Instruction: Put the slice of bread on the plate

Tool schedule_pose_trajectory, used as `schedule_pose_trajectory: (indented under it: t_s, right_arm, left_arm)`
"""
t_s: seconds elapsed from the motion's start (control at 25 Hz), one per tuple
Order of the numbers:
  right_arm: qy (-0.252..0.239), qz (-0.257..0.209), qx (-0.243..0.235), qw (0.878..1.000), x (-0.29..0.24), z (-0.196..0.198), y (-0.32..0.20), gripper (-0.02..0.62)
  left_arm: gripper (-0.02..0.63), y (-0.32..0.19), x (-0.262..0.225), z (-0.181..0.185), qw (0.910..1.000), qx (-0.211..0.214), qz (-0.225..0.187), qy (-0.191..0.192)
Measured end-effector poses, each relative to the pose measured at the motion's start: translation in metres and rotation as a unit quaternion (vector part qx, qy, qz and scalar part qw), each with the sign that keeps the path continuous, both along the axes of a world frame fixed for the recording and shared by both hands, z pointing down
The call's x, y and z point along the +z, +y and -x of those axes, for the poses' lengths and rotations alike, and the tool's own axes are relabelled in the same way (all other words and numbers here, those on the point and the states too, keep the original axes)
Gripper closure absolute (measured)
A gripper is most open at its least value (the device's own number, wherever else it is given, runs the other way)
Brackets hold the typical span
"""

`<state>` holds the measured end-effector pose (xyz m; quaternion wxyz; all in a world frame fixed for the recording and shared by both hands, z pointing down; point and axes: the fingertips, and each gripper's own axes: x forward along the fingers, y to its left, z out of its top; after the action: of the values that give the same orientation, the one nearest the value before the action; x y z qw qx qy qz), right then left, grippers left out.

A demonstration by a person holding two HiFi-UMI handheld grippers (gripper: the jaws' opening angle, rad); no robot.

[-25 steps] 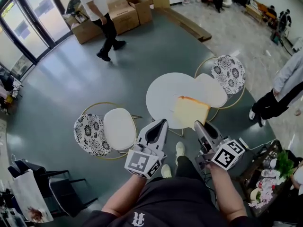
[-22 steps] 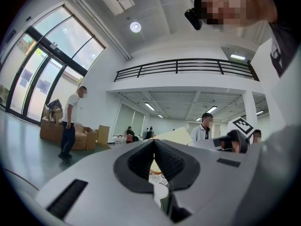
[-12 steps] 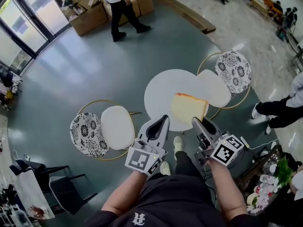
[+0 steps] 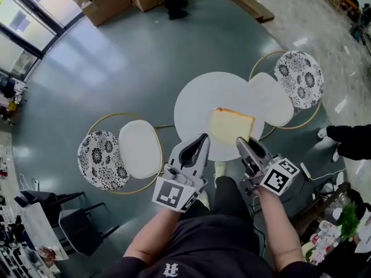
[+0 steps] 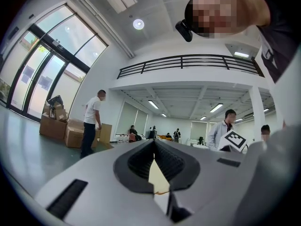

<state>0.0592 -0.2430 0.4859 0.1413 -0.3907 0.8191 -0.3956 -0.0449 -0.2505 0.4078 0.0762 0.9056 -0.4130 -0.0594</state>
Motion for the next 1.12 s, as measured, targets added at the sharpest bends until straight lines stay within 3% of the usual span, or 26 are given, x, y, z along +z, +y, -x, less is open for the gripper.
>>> schedule_pose_trajectory:
  t_s: [0.44,1.12]
  right_arm:
    - [-0.006,0.066,-0.027,0.997,0.129,0.001,-0.050,0.503]
    - [-0.002,0.154,-0.087,0.984,0.235,0.009,-0.090,0.503]
  left_arm:
    - [0.598,-0.046,0.091,-0.005,0.9997,-0.004,0.021,-0.006]
    - [0.598,-0.078,0.151,-0.012,0.9983,-0.015,0.054,-0.018]
